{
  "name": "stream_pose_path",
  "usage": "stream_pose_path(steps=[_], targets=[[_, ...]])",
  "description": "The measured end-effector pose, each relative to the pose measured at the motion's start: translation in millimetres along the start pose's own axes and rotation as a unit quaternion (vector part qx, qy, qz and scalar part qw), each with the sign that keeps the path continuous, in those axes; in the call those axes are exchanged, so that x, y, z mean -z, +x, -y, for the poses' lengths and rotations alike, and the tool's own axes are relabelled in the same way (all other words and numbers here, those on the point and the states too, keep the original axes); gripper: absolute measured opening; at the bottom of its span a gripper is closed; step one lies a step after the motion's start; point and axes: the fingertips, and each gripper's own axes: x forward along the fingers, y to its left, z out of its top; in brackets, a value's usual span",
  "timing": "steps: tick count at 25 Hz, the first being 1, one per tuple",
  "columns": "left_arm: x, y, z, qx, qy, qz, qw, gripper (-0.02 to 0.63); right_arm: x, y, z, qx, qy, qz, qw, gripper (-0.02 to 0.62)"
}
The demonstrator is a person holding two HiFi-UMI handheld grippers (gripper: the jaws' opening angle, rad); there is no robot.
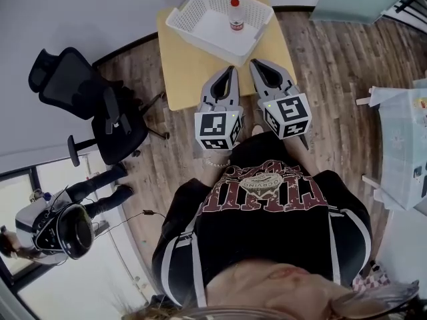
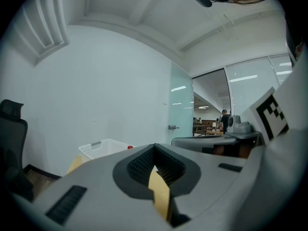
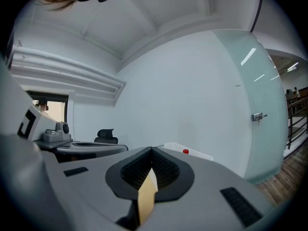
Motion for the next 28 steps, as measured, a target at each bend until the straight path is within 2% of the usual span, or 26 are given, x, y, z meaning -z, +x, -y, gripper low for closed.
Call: stream_pose_path(steps=[11, 28], targets=[[1, 10, 6, -0.03, -0.005, 0.006, 0.9995, 0.048, 2, -1, 17, -0.021, 0.0, 0.001, 1.0, 0.018], [2, 27, -1, -0.038, -0.009, 0.002, 0.9993, 0.048, 7, 9, 34, -0.019, 0.009, -0.007, 1.0, 0.018]])
